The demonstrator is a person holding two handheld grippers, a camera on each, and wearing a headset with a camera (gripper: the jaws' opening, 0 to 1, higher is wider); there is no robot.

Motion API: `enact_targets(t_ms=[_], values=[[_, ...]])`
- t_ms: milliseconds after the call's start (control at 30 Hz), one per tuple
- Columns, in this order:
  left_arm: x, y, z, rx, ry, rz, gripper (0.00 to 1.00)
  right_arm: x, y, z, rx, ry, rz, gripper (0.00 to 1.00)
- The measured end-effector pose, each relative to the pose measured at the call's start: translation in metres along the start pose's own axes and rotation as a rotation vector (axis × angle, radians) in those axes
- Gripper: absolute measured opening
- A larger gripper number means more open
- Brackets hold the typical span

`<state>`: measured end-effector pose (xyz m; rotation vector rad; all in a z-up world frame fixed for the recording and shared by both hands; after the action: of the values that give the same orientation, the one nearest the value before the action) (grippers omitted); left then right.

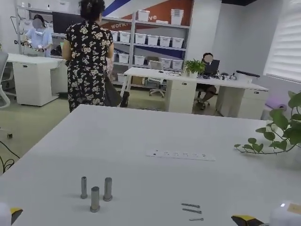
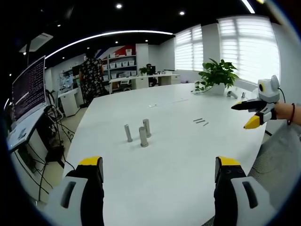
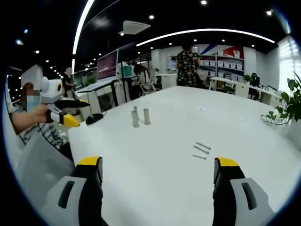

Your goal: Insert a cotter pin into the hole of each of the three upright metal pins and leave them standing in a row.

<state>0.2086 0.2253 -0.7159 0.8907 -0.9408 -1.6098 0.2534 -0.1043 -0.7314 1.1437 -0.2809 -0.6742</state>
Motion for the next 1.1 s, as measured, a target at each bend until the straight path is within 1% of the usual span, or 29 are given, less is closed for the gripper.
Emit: enact_targets(t_ms=[267, 433, 567, 633, 733, 900, 1000, 1100], values=[[-0.006, 0.001, -0.006, -0.004, 0.001, 0.004, 0.98, 0.001, 0.0, -0.001, 0.001, 0.002, -0.005, 0.98], [-0.009, 0.002, -0.011, -0.01, 0.002, 0.002, 0.94, 0.002, 0.001, -0.002, 0.004, 0.001, -0.008, 0.99], [-0.013, 0.003, -0.015, -0.006, 0.006, 0.003, 0.85, 0.001, 0.001, -0.003, 0.005, 0.005, -0.016, 0.99], [-0.017, 0.004, -0.019, -0.009, 0.012, -0.001, 0.82, 0.0, 0.002, -0.003, 0.006, 0.008, -0.015, 0.99], [-0.024, 0.006, -0.026, -0.004, 0.02, -0.001, 0.76, -0.001, 0.003, -0.003, 0.009, 0.013, -0.019, 0.98], [-0.034, 0.01, -0.041, 0.008, 0.033, -0.02, 0.66, -0.001, 0.003, -0.003, 0.013, 0.014, -0.023, 0.95], [-0.039, 0.012, -0.051, 0.015, 0.035, -0.019, 0.6, -0.002, 0.003, -0.003, 0.012, 0.013, -0.024, 0.93], [-0.044, 0.013, -0.061, 0.018, 0.043, -0.021, 0.57, -0.002, 0.002, -0.004, 0.014, 0.01, -0.032, 0.92]])
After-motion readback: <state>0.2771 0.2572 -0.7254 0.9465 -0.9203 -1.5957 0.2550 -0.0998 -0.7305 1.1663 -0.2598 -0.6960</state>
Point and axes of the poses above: the centre of the closed fingertips' face, and the gripper's own axes: z roughly backward along the fingers, x roughly to its right, y roughly out of its top, the point moved 7 cm from there along z, roughly backward along the fingers, and after that the axes turned 10 degrees about y, right-handed, at the moved point
